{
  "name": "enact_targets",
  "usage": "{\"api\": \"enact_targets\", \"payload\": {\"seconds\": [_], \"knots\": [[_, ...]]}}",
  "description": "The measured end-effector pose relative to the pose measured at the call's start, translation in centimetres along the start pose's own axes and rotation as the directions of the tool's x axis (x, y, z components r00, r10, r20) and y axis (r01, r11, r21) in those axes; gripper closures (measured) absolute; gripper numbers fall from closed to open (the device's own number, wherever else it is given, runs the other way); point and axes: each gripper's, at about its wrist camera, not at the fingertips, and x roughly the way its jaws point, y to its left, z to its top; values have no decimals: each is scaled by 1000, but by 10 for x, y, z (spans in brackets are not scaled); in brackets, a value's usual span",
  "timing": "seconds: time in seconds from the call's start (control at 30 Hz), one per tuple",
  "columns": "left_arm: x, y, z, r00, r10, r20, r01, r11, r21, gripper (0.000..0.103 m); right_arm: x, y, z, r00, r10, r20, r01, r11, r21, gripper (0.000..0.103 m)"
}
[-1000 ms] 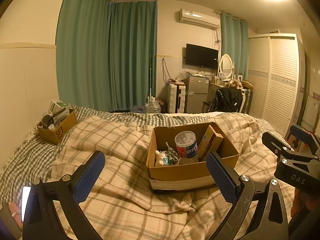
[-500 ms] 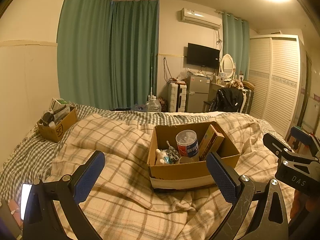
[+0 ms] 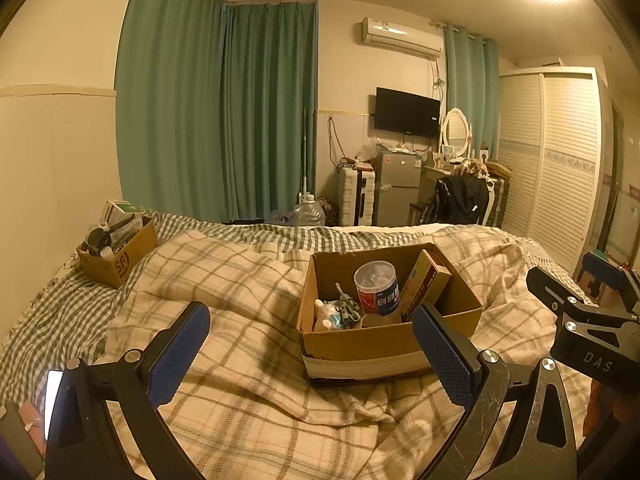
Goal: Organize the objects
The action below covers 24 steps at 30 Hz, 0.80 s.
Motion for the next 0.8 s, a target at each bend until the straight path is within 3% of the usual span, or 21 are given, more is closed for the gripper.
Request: {"api": "enact_targets", "payload": {"seconds": [0.8], "knots": [[-1,0,0,1000,8,-12,-8,1000,14,0,0,2,-7,1000,0,-7,0,1000,-2,0]]}}
